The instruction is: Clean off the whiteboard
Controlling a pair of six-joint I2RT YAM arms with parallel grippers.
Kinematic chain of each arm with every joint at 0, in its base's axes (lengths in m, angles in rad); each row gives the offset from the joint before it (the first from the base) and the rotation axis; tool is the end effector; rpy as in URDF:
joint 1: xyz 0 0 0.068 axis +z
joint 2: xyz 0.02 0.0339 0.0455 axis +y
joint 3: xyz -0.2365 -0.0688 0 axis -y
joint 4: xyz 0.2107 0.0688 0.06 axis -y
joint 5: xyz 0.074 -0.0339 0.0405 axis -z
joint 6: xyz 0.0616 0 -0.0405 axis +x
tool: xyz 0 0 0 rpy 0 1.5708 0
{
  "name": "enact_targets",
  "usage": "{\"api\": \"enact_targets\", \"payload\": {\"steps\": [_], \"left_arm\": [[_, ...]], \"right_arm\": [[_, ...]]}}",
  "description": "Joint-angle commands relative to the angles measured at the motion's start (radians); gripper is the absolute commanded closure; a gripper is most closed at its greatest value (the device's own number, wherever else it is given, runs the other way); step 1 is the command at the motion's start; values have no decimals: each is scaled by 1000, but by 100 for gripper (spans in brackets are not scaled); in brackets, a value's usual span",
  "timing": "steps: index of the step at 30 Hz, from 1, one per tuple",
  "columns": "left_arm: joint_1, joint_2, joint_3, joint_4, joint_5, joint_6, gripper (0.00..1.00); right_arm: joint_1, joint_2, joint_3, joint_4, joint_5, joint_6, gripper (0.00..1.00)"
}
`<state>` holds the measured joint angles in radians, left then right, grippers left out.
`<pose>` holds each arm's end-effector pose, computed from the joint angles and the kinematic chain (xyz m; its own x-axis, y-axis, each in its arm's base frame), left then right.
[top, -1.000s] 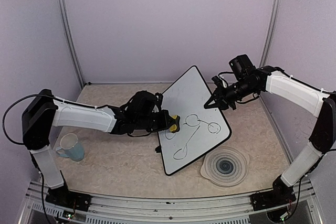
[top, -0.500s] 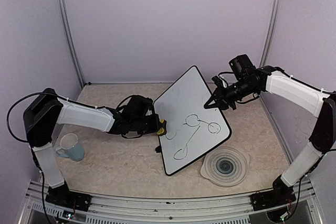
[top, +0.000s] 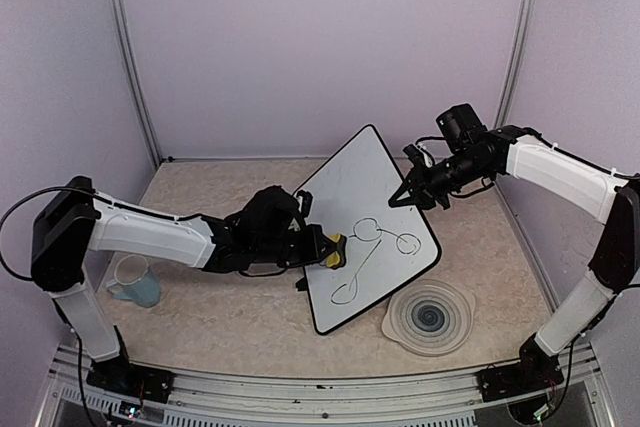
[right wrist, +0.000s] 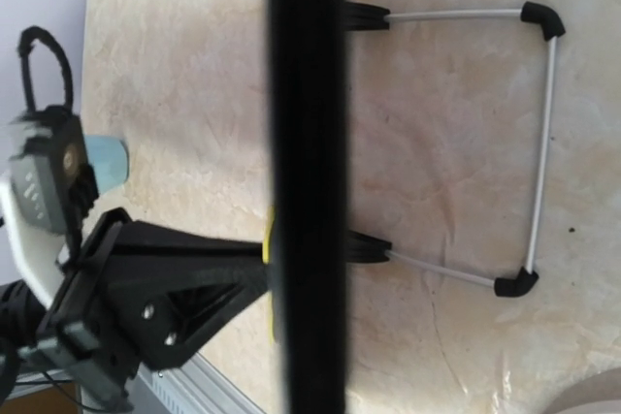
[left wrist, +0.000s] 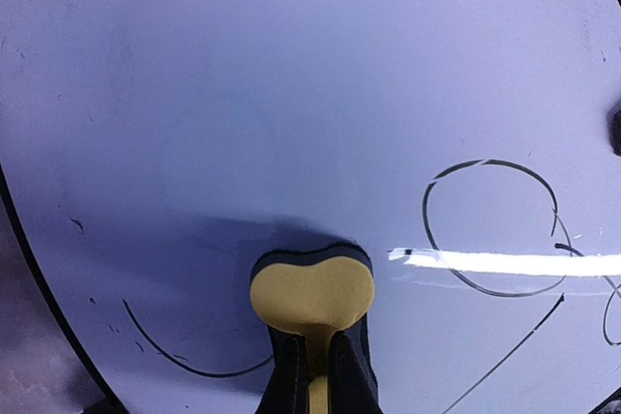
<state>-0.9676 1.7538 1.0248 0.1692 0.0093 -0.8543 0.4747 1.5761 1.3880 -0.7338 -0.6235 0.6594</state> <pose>0.2123 -0.3092 0.1784 -0.8222 -0.1357 -0.5528 0.3166 0.6981 -0.6422 0.2632 0.1757 0.2707 -0.9797 0.0557 -0.1926 -0.1072 0.6663 0.7379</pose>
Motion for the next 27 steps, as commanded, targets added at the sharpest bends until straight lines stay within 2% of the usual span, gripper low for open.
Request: {"api": "enact_targets", "payload": {"steps": [1, 11, 15, 20, 24, 27], "left_arm": [[33, 76, -116, -77, -42, -96, 100], [51, 66, -142, -150, -96, -125, 100], [-7, 42, -83, -141, -97, -56, 100], [-104, 35, 19, -69, -19, 47, 100], [-120, 48, 30, -37, 24, 40, 100], [-108, 46, 5, -42, -4, 18, 100]], "right_arm": [[4, -2, -6, 86, -28, 20, 100], [4, 0, -7, 85, -28, 14, 100], [4, 6, 1, 81, -24, 9, 100], [4, 9, 3, 82, -20, 8, 100], [4, 9, 2, 82, -18, 8, 100], [4, 9, 1, 84, -16, 9, 100]]}}
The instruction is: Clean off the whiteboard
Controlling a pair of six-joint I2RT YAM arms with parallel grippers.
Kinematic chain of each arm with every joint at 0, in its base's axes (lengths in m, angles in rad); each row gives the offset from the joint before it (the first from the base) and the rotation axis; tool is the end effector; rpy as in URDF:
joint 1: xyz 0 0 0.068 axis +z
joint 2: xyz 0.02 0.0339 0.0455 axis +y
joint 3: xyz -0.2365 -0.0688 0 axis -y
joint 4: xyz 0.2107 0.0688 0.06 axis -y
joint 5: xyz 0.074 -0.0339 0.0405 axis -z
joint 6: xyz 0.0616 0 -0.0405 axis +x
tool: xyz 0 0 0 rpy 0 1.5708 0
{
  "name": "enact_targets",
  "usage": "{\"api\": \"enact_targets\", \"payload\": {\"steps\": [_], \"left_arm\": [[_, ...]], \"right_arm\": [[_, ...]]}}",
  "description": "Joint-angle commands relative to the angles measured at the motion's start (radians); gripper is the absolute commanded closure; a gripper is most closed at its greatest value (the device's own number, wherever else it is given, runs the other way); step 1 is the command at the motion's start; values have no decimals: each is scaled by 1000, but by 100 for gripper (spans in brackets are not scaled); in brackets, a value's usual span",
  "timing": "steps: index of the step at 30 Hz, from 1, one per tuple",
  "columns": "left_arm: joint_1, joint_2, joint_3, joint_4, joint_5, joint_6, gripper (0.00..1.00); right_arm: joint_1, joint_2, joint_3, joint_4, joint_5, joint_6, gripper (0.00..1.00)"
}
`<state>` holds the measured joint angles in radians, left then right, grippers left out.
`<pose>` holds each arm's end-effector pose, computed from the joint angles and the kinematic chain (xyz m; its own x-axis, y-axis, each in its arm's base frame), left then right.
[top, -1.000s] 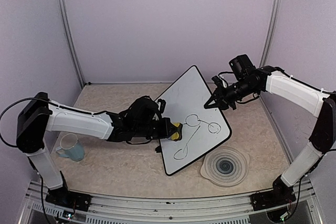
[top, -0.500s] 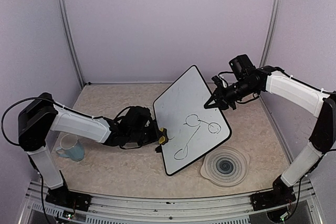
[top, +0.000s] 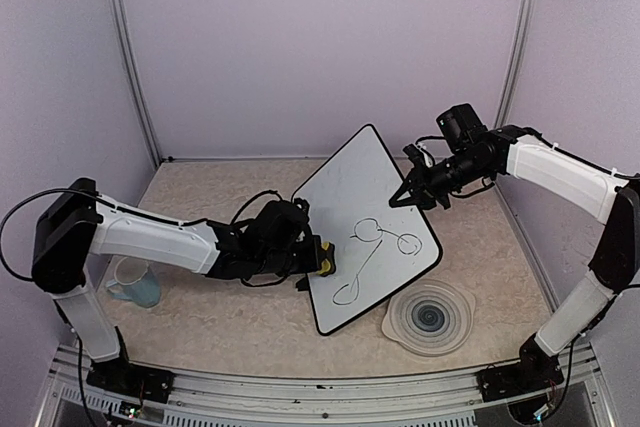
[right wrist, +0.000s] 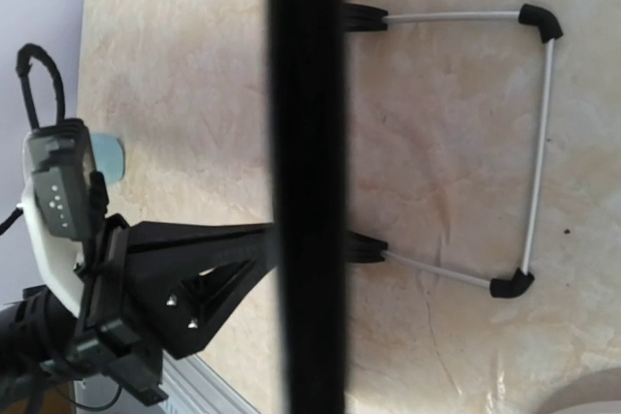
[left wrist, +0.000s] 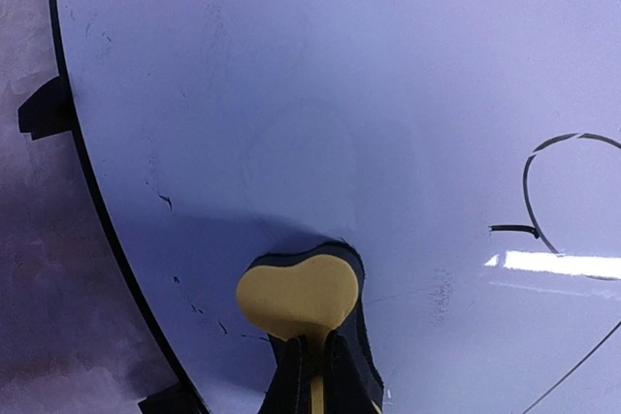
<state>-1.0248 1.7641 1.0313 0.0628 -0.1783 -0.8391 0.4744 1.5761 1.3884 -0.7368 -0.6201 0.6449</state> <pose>0.2003 -0.3086 0.1656 -0.7875 -0.1140 -0.6056 0.2738 0.8157 -0.5096 0.2632 0.1754 0.2705 -0.9781 0.0476 -0.2024 -0.1190 0.6700 0.7328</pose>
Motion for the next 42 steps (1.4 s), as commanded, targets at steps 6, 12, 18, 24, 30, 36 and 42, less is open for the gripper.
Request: {"api": "enact_targets", "payload": {"steps": [6, 12, 18, 24, 30, 36, 42], "left_arm": [[32, 15, -154, 49, 107, -136, 100], [51, 22, -158, -4, 85, -121, 100], [-55, -9, -81, 108, 136, 62, 100], [-80, -10, 9, 154, 172, 96, 100], [-102, -21, 55, 185, 247, 168, 100], [-135, -33, 65, 138, 252, 268, 100], [-166, 23, 160, -16, 131, 318, 100]], "right_arm": [[4, 17, 3, 93, -21, 27, 100], [4, 24, 10, 87, -20, 24, 100], [4, 29, 9, 90, -23, 22, 100], [4, 27, 3, 96, -26, 27, 100], [4, 26, 2, 99, -26, 27, 100], [4, 25, -3, 102, -27, 27, 100], [4, 23, -6, 103, -29, 23, 100]]}}
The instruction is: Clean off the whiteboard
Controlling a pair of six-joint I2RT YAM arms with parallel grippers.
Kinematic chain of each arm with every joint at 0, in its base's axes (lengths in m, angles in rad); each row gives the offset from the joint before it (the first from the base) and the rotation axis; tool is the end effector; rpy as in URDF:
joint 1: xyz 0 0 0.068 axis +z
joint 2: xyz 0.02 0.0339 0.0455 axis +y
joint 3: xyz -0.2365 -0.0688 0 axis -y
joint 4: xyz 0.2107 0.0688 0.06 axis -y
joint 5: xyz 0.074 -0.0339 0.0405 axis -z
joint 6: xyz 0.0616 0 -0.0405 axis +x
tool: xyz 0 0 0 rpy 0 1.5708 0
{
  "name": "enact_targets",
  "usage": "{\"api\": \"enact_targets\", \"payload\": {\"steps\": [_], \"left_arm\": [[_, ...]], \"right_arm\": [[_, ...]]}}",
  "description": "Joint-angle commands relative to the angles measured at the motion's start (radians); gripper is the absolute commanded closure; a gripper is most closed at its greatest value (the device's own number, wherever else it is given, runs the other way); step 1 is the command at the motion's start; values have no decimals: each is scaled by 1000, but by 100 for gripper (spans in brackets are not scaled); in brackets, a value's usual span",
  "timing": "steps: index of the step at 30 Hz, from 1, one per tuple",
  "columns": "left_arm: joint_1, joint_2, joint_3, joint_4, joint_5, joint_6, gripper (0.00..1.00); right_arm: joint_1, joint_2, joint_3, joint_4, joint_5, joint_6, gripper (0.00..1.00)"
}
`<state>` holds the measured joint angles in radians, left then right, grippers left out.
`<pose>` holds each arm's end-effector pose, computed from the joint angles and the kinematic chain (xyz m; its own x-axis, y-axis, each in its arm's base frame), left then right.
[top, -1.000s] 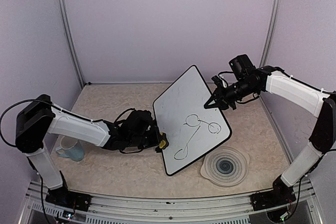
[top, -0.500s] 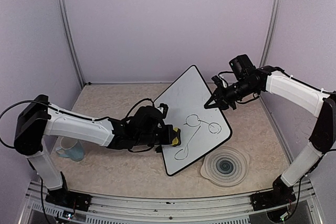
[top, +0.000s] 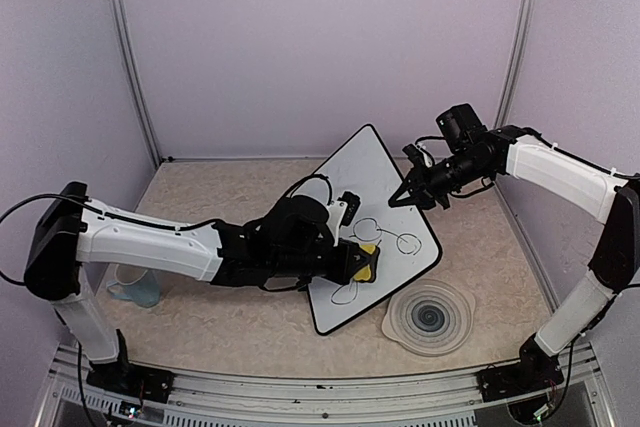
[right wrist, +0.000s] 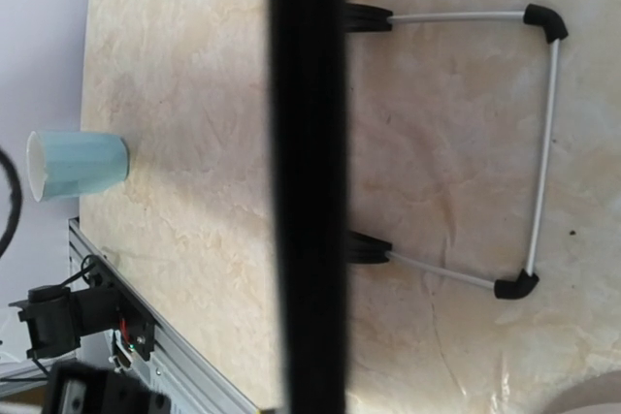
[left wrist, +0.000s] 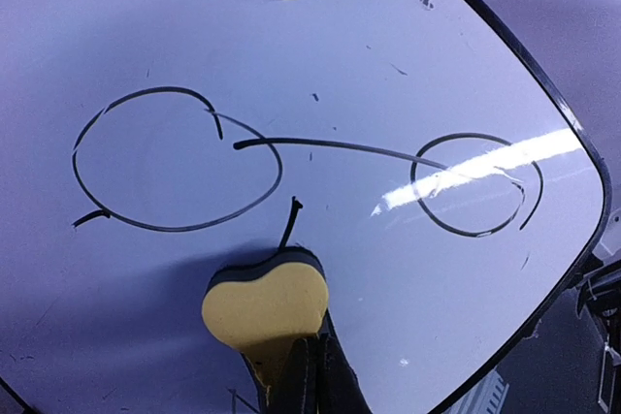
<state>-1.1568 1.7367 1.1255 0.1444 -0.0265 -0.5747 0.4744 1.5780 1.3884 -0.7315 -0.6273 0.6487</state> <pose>0.1572 -0.3538 0.2140 -0.6443 0.1155 -0.7560 0.6618 0.5797 -0.4754 0.2636 0.1760 0.2706 -0.9787 0.0473 -0.1997 -0.1185 0.6644 0.7379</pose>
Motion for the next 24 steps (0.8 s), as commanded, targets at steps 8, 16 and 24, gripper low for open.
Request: {"api": "enact_targets", "payload": {"steps": [8, 16, 24], "left_arm": [[-27, 25, 51, -117, -80, 21, 70], [-24, -49, 20, -81, -50, 38, 48], [-4, -151, -64, -33, -12, 21, 43]], "right_arm": [[4, 30, 0, 98, -27, 14, 100], [5, 38, 5, 102, -34, 12, 100], [4, 39, 6, 108, -35, 15, 100]]}}
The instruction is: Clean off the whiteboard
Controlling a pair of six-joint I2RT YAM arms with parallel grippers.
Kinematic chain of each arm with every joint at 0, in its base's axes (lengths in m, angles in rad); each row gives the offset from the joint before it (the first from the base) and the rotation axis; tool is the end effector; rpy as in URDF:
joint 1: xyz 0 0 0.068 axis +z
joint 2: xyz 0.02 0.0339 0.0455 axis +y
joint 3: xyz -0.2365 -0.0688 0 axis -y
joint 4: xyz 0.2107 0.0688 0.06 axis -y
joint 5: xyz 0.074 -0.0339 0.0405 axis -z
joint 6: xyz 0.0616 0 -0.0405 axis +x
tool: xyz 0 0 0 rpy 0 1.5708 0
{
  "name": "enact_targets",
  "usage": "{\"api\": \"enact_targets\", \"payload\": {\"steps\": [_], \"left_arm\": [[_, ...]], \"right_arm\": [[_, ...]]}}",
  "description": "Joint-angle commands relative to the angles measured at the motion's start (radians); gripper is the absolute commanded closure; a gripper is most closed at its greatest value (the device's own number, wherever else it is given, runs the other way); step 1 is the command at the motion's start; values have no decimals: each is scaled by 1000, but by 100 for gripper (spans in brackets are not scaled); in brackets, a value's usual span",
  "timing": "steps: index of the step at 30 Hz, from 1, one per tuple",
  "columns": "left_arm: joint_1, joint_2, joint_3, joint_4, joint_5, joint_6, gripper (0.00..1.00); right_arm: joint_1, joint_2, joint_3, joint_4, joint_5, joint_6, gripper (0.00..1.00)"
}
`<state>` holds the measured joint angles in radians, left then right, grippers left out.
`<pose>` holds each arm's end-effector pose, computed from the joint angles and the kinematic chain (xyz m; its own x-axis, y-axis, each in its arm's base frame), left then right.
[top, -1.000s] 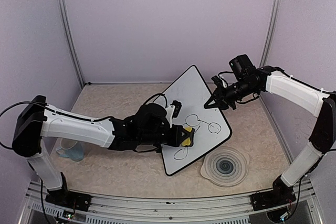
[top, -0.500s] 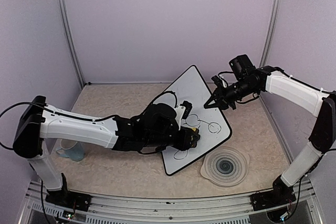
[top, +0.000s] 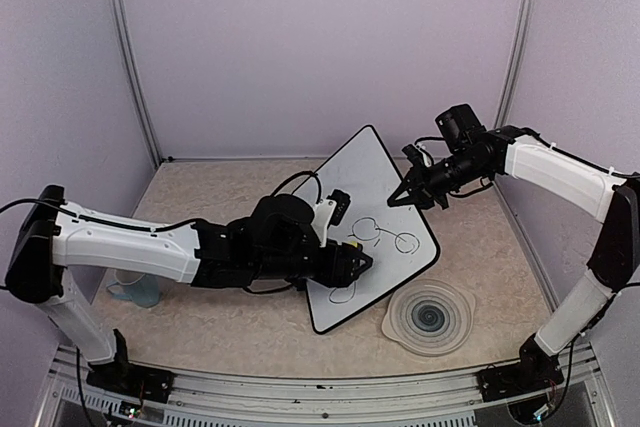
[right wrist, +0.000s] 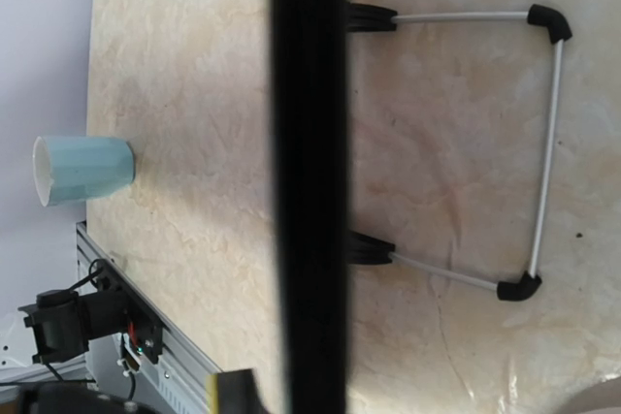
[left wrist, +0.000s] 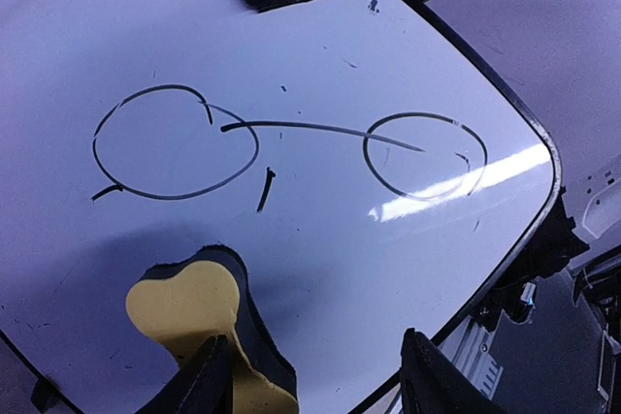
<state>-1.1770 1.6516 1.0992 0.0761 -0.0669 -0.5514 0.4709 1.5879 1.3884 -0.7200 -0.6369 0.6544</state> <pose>0.1459 -0.3404 0.2276 -0.6206 0.1313 -0.7730 0.6733 0.5946 -0.4395 0.2662 0.1766 0.2688 -0.9799 0.0502 -0.1931 -0.1129 0.6583 0.7443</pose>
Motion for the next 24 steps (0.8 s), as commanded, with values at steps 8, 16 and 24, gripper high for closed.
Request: {"api": "enact_targets", "payload": {"steps": [8, 16, 24], "left_arm": [[71, -49, -57, 44, 120, -44, 45], [49, 88, -24, 66, 179, -59, 58], [44, 85, -86, -20, 87, -88, 74]], "right_arm": [[8, 33, 5, 105, -27, 12, 100], [8, 41, 15, 99, -27, 7, 100], [8, 43, 17, 100, -30, 2, 100]]}}
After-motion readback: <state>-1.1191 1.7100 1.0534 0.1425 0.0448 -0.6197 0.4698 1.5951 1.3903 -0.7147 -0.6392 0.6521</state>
